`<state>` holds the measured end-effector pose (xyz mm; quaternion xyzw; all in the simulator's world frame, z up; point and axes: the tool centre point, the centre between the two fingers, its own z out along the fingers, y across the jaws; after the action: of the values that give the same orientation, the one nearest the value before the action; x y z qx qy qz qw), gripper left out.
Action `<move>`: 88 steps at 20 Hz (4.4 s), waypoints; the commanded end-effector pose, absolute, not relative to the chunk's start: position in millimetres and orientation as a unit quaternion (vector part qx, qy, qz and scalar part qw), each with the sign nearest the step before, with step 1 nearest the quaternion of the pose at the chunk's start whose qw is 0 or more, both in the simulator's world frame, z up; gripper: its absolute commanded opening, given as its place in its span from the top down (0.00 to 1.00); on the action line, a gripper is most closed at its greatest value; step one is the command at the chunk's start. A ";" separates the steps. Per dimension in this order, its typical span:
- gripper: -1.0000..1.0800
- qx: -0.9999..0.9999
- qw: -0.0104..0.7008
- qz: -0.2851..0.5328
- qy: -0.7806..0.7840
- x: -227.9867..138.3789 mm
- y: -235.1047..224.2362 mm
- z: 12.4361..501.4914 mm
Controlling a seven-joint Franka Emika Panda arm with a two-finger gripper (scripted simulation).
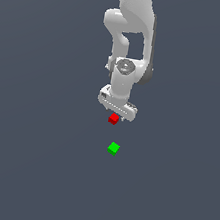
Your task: Stack the red cube on top of the green cube.
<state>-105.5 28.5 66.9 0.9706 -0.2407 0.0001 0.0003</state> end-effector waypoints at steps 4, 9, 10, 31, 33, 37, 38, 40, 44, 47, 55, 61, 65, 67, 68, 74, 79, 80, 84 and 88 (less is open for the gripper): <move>0.04 0.970 0.000 0.000 -0.242 -106.4 28.9 47.3; 0.04 0.970 0.000 0.000 -0.243 -106.4 29.4 26.5; 0.04 0.970 0.000 0.000 -0.243 -106.3 29.5 24.1; 1.00 0.970 0.000 0.000 -0.243 -106.2 30.0 29.0; 1.00 0.970 0.000 0.000 -0.243 -106.4 30.0 35.7; 1.00 0.970 0.000 0.000 -0.243 -107.0 30.0 55.4; 1.00 0.970 0.000 0.000 -0.243 -107.1 30.0 61.6; 1.00 0.970 0.000 0.000 -0.243 -107.2 29.7 75.1; 1.00 0.970 0.000 0.000 -0.243 -107.1 29.6 97.9; 1.00 0.970 0.000 0.000 -0.243 -106.9 29.5 109.9; 1.00 0.970 0.000 0.000 -0.243 -105.8 29.6 119.1; 1.00 0.970 0.000 0.000 -0.243 -98.9 30.3 116.5; 1.00 0.970 0.000 0.000 -0.243 -86.7 31.7 112.0; 1.00 0.970 0.000 0.000 -0.243 -78.5 32.5 108.9; 1.00 0.970 0.000 0.000 -0.243 -73.9 33.1 107.1; 1.00 0.970 0.000 0.000 -0.243 -39.7 36.7 94.7; 1.00 0.970 0.000 0.000 -0.243 -7.5 40.0 83.5; 1.00 0.970 0.000 0.000 -0.243 -1.4 40.7 81.3; 1.00 0.970 0.000 0.000 -0.243 21.5 43.0 73.7; 1.00 0.970 0.000 0.000 -0.243 38.9 44.7 68.1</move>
<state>31.9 44.0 69.8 0.9701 -0.2429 -0.0004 -0.0001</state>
